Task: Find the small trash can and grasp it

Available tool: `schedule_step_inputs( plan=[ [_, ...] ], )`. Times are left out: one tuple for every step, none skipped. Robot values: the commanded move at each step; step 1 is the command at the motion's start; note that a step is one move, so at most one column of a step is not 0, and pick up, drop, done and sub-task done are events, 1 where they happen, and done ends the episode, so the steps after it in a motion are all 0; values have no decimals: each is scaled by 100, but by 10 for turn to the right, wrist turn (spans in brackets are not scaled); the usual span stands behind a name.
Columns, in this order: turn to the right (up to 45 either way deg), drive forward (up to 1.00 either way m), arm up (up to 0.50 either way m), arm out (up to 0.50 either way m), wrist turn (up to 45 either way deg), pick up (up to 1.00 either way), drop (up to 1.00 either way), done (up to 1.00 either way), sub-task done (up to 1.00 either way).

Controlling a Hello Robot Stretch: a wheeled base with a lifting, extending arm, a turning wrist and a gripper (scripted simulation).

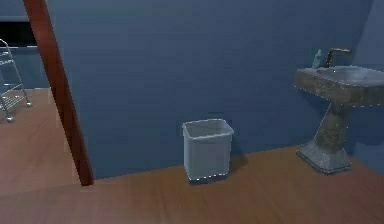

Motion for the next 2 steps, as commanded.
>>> schedule_step_inputs(
  plan=[
    [-60,0,0,0,0,0,0,0,0],
    [0,25,0,0,0,0,0,0,0]
  ],
)
